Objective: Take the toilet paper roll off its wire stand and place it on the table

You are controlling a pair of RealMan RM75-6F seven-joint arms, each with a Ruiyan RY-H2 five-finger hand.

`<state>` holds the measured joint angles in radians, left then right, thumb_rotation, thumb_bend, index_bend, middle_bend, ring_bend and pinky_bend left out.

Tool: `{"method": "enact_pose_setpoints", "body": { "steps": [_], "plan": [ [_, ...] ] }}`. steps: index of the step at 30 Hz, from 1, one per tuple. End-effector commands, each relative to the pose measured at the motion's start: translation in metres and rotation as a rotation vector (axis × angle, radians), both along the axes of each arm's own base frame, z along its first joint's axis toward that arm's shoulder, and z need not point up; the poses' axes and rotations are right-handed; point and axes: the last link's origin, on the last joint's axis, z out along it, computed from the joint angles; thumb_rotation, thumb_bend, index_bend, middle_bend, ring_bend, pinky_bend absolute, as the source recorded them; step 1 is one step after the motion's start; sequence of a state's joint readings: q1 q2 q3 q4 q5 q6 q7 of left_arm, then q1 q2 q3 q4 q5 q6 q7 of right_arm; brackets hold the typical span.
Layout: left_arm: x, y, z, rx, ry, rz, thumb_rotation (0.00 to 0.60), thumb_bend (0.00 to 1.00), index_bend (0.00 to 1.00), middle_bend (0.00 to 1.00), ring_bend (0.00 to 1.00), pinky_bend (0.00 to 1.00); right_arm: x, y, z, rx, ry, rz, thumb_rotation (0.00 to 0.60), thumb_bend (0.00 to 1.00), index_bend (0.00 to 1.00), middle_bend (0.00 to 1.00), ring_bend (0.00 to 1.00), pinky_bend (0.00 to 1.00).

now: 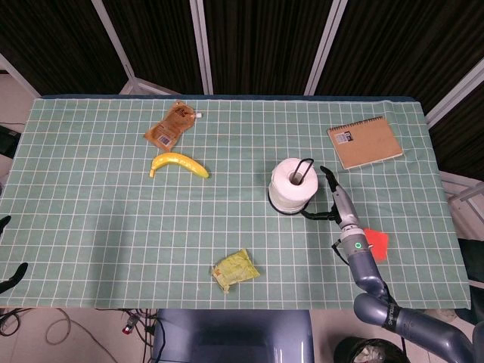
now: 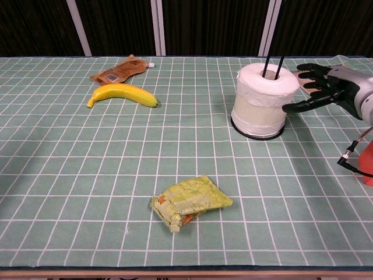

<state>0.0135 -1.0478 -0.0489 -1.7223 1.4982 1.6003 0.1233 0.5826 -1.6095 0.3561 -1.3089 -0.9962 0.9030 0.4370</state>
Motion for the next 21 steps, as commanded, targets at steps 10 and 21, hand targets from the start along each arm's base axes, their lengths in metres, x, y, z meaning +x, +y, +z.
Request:
{"method": "enact_pose_setpoints", "body": {
  "steps": [10,21],
  "plan": [
    [-0.002,0.002,0.001,0.000,0.000,0.008,0.600,0.23,0.10,0.00,0.00,0.00,0.007,-0.020,-0.022,0.034,-0.014,-0.047,0.600,0.00,0.00,0.00,0.00,0.00],
    [-0.004,0.003,0.002,0.014,0.010,0.025,0.600,0.23,0.10,0.00,0.00,0.00,0.015,-0.026,-0.035,0.069,-0.030,-0.045,0.600,0.00,0.00,0.00,0.00,0.00]
  ]
}}
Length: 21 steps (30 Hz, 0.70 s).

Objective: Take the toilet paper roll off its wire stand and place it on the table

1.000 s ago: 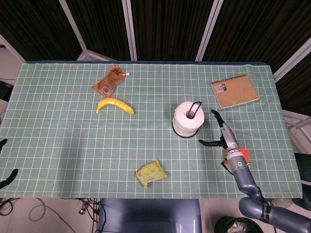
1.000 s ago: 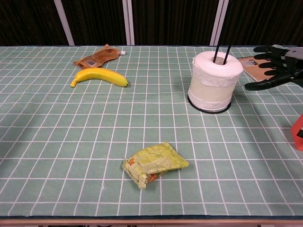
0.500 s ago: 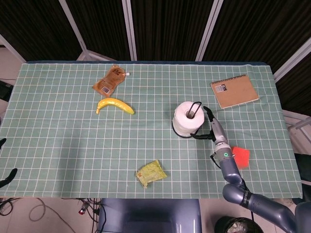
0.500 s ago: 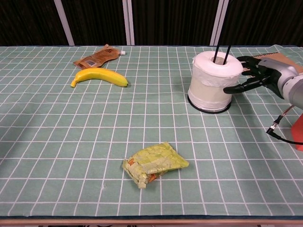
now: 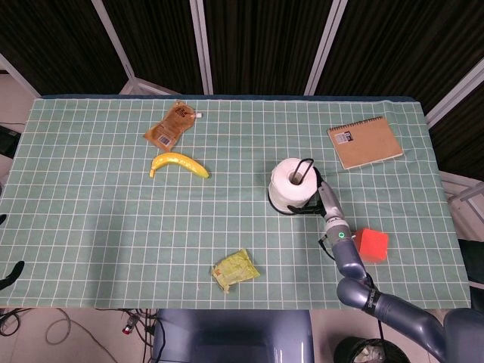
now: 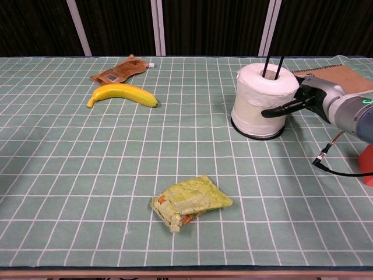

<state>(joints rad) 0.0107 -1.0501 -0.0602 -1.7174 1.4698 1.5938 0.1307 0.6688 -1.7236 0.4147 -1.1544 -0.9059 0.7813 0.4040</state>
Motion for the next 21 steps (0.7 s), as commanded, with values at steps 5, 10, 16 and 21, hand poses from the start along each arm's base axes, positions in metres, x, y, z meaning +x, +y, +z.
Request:
{"method": "enact_pose_setpoints", "body": {
  "steps": [5,10,16,21],
  "plan": [
    [-0.001,0.001,0.000,0.005,0.007,0.009,0.600,0.23,0.10,0.00,0.00,0.00,0.005,-0.006,-0.008,0.005,-0.022,-0.014,0.600,0.00,0.00,0.00,0.00,0.00],
    [-0.002,0.001,0.002,0.011,0.005,0.013,0.600,0.23,0.10,0.00,0.00,0.00,0.008,-0.010,-0.012,0.005,-0.049,-0.029,0.600,0.00,0.00,0.00,0.00,0.00],
    [-0.002,0.001,0.002,0.009,0.005,0.014,0.600,0.23,0.10,0.00,0.00,0.00,0.012,-0.014,-0.015,0.004,-0.075,-0.039,0.600,0.00,0.00,0.00,0.00,0.00],
    [-0.003,0.001,0.003,0.012,0.002,0.016,0.600,0.23,0.10,0.00,0.00,0.00,0.018,-0.018,-0.017,0.005,-0.097,-0.043,0.600,0.00,0.00,0.00,0.00,0.00]
  ]
}}
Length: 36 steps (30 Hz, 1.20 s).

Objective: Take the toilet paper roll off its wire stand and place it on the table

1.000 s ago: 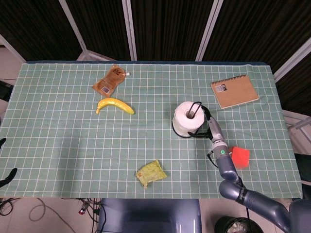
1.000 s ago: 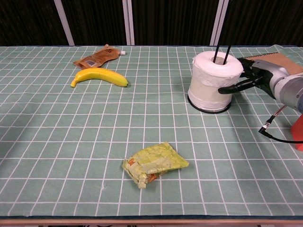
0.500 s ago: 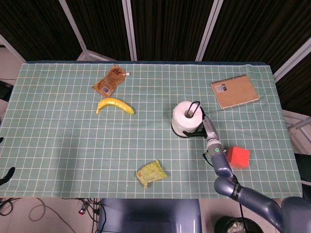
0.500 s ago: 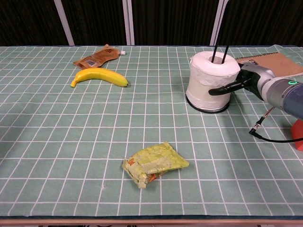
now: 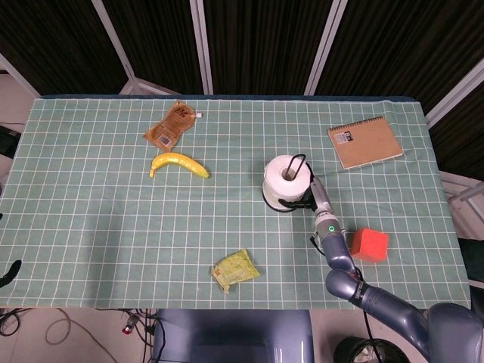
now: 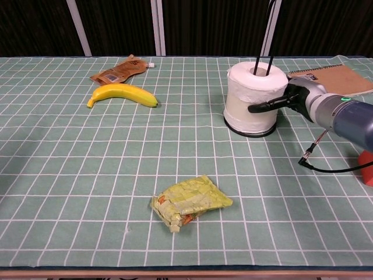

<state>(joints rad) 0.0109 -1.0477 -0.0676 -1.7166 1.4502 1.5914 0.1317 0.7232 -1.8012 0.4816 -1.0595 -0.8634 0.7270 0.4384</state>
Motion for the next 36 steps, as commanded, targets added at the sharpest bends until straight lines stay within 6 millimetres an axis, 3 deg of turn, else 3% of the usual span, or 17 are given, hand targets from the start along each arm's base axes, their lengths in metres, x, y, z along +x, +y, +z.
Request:
{"method": "enact_pose_setpoints", "body": {
  "steps": [1,7,10,14,17,27,36],
  "plan": [
    [0.000,0.000,0.000,0.001,-0.001,0.000,0.600,0.23,0.10,0.00,0.00,0.00,0.003,-0.002,-0.001,0.002,-0.010,-0.001,0.600,0.00,0.00,0.00,0.00,0.00],
    [-0.001,0.000,0.001,0.001,-0.002,0.002,0.600,0.23,0.10,0.00,0.00,0.00,0.005,-0.004,-0.006,0.007,-0.026,-0.020,0.600,0.00,0.01,0.00,0.02,0.00],
    [-0.001,0.000,0.002,0.001,-0.003,0.002,0.600,0.23,0.10,0.00,0.00,0.00,0.003,-0.004,-0.008,-0.010,-0.020,-0.031,0.600,0.00,0.07,0.08,0.12,0.01],
    [-0.001,0.000,0.002,0.002,-0.002,0.003,0.600,0.23,0.10,0.00,0.00,0.00,0.001,-0.004,-0.009,-0.030,-0.033,-0.046,0.600,0.00,0.17,0.22,0.26,0.10],
    [-0.001,-0.001,0.001,0.001,-0.001,0.003,0.600,0.23,0.10,0.00,0.00,0.00,0.002,-0.005,-0.008,-0.062,-0.037,-0.051,0.600,0.00,0.22,0.26,0.32,0.15],
    [0.000,-0.001,0.001,0.000,0.000,0.001,0.600,0.23,0.10,0.00,0.00,0.00,0.007,-0.002,0.000,-0.095,-0.061,-0.022,0.600,0.00,0.26,0.29,0.39,0.29],
    [-0.001,-0.001,0.002,0.007,0.000,0.006,0.600,0.23,0.10,0.00,0.00,0.00,0.015,0.003,0.023,-0.109,-0.089,0.028,0.600,0.00,0.26,0.29,0.39,0.29]
  ]
}}
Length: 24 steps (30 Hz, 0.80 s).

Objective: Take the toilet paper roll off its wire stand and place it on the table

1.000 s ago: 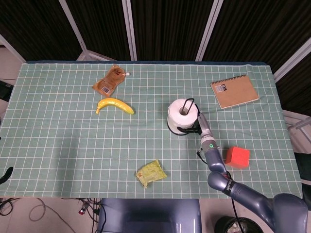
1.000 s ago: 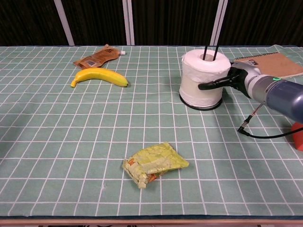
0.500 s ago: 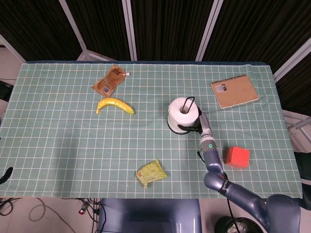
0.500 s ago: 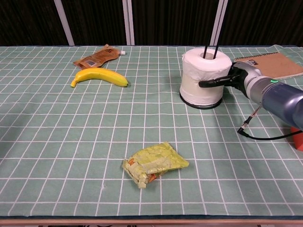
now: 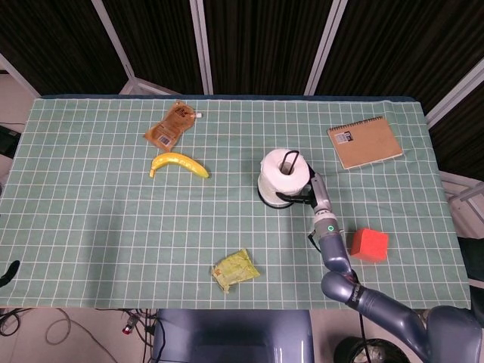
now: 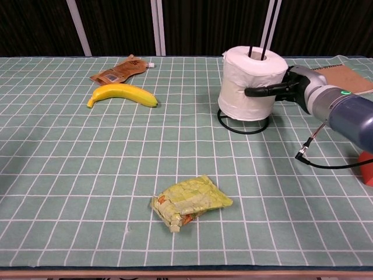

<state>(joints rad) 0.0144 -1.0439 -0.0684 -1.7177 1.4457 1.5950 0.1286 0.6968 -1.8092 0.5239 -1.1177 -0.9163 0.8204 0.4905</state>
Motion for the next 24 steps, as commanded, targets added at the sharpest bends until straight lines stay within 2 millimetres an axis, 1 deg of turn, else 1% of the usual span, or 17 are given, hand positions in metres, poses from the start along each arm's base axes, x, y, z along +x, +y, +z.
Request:
{"method": "enact_pose_setpoints", "body": {
  "steps": [1,5,12,13,18,19,23,24],
  "plan": [
    [0.000,0.000,0.000,0.002,0.000,0.002,0.600,0.23,0.10,0.00,0.00,0.00,0.004,0.002,0.020,-0.019,0.000,0.034,0.600,0.00,0.26,0.29,0.39,0.29],
    [0.001,-0.001,0.000,0.004,0.001,-0.001,0.600,0.23,0.10,0.00,0.00,0.00,0.016,0.004,0.044,-0.033,-0.012,0.078,0.600,0.00,0.26,0.29,0.39,0.29],
    [0.003,-0.002,-0.002,-0.002,0.006,-0.006,0.600,0.23,0.10,0.00,0.00,0.00,0.043,0.004,0.106,-0.082,0.018,0.161,0.600,0.00,0.26,0.29,0.39,0.29],
    [0.003,-0.002,-0.003,-0.003,0.007,-0.006,0.600,0.23,0.10,0.00,0.00,0.00,0.050,0.004,0.120,-0.097,0.026,0.176,0.600,0.00,0.26,0.29,0.39,0.29],
    [0.004,-0.003,-0.004,-0.007,0.010,-0.008,0.600,0.23,0.10,0.00,0.00,0.00,0.071,0.006,0.168,-0.142,0.051,0.212,0.600,0.00,0.27,0.29,0.39,0.29],
    [0.004,-0.003,-0.004,-0.007,0.010,-0.008,0.600,0.23,0.10,0.00,0.00,0.00,0.075,0.006,0.184,-0.157,0.062,0.214,0.600,0.00,0.27,0.29,0.39,0.29],
    [0.004,-0.002,-0.005,-0.007,0.011,-0.008,0.600,0.23,0.10,0.00,0.00,0.00,0.084,0.007,0.222,-0.191,0.080,0.197,0.600,0.00,0.27,0.29,0.39,0.29],
    [0.004,-0.002,-0.005,-0.008,0.012,-0.008,0.600,0.23,0.10,0.00,0.00,0.00,0.086,0.008,0.234,-0.199,0.085,0.188,0.600,0.00,0.27,0.29,0.39,0.29]
  ]
}}
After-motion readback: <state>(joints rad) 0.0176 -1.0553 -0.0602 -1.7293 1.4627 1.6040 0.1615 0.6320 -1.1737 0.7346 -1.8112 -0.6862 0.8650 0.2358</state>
